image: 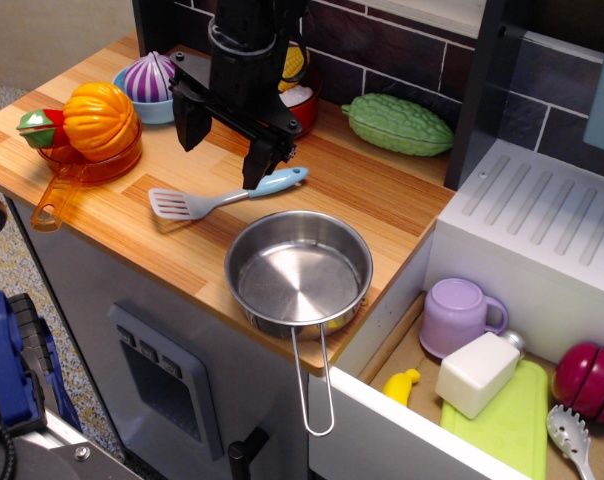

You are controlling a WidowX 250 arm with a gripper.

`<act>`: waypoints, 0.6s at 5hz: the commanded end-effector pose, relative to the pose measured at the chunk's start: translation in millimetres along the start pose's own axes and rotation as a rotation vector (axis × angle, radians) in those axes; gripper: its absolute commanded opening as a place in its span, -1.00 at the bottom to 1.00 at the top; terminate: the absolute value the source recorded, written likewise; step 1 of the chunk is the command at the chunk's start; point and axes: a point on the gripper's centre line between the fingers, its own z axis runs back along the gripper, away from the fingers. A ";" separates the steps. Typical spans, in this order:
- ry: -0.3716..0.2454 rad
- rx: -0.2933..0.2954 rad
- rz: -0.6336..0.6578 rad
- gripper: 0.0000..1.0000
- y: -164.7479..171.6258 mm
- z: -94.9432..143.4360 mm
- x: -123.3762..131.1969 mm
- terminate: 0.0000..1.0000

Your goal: Put spatula in pan

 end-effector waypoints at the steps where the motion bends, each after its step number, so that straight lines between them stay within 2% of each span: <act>1: 0.000 0.000 0.000 1.00 0.0 0.0 0.0 -1.00; 2: -0.052 0.021 -0.122 1.00 -0.9 1.0 10.0 -1.00; 3: -0.078 -0.022 -0.169 1.00 -0.5 1.0 21.1 -1.00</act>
